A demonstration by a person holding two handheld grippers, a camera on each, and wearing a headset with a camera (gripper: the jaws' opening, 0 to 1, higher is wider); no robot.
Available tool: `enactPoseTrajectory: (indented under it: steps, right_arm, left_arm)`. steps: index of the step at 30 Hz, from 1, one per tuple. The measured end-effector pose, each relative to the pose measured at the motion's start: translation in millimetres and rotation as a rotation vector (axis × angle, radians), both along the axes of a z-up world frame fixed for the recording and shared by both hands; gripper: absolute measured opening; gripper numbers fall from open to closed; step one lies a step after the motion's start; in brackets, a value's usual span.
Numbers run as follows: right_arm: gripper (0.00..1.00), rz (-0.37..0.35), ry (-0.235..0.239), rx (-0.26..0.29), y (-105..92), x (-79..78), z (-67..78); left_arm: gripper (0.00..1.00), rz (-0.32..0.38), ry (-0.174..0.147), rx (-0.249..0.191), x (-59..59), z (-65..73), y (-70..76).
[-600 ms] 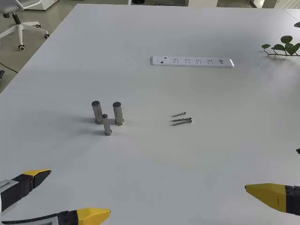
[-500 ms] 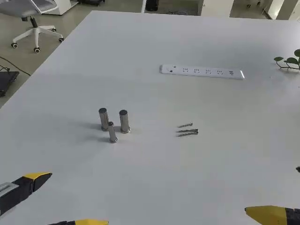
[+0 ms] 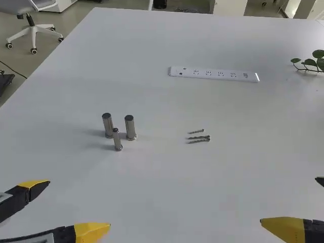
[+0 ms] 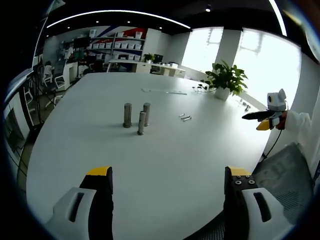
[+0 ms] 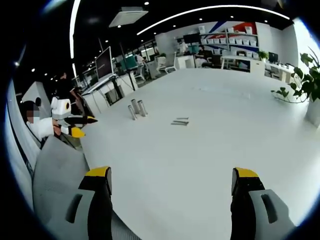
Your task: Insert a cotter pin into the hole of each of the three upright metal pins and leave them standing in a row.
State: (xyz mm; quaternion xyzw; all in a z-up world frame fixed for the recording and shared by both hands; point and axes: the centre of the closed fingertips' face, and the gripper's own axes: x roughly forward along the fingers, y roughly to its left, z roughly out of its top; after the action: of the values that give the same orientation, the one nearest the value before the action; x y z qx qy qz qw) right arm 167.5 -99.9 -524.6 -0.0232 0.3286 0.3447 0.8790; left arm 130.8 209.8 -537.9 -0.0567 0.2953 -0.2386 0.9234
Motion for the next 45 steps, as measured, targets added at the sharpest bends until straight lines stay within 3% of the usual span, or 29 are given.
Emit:
enactPoseTrajectory:
  steps: [10,16,32,35,39,45]
  right_arm:
    - [0.98,-0.025,0.003,-0.009,-4.9,-0.4,-0.2]
    - [0.98,-0.044,0.007,-0.017,-7.6,-3.4,-1.3]
    - [0.98,-0.050,0.014,-0.022,-5.5,-5.5,0.0]
    - [0.98,-0.041,0.003,-0.044,-5.0,-5.6,0.7]
    - [0.98,-0.050,0.006,-0.041,-6.4,-3.7,1.1]
    - [0.98,-0.068,0.010,-0.038,-9.3,-3.0,0.7]
  left_arm:
    - [0.92,0.009,-0.001,-0.012,5.2,-2.8,1.1]
    - [0.90,-0.006,0.002,-0.046,5.8,-0.1,-3.4]
    - [0.91,-0.047,0.020,-0.034,10.9,-2.4,-3.0]
    - [0.91,-0.053,0.020,-0.024,12.8,-2.8,-2.0]
    - [0.90,-0.061,0.017,-0.031,17.2,-3.0,-2.2]
    - [0.87,-0.112,0.017,-0.003,26.0,-5.0,-6.4]
